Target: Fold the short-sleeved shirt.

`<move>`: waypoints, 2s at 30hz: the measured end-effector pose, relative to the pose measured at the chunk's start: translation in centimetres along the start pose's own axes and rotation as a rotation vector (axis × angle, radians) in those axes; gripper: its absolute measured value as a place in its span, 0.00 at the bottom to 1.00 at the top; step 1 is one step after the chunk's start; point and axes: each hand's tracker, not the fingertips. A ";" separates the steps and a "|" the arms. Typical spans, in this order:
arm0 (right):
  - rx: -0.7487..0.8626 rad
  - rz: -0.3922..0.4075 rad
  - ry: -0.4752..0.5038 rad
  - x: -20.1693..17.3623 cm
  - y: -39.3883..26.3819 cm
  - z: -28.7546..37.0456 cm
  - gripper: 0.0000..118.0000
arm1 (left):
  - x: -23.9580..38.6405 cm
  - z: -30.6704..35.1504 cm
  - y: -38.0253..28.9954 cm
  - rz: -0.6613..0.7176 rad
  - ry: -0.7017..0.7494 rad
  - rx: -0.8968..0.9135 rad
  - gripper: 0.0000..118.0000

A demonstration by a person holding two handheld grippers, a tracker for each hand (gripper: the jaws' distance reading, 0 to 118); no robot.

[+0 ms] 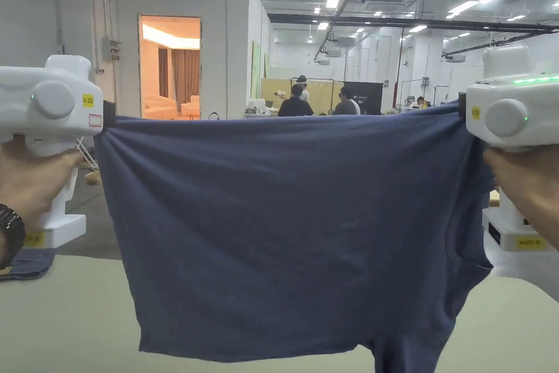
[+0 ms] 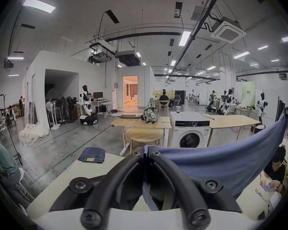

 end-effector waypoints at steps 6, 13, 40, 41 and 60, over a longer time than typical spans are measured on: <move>-0.066 0.014 0.002 0.0 -5.3 1.9 0.01 | -0.3 0.2 -4.0 -0.015 -0.014 -0.026 0.00; -0.135 0.074 0.009 0.2 -13.0 6.4 0.01 | -0.9 2.1 -11.8 -0.017 -0.044 -0.096 0.00; -0.333 0.090 0.061 4.0 -28.6 32.4 0.01 | -4.5 23.3 -32.6 0.045 -0.107 -0.230 0.00; -0.342 0.099 0.068 3.8 -29.0 33.2 0.01 | -4.6 23.8 -33.3 0.041 -0.101 -0.242 0.00; -0.637 0.099 0.135 4.2 -37.3 41.0 0.01 | -8.3 25.9 -44.4 0.026 -0.108 -0.520 0.00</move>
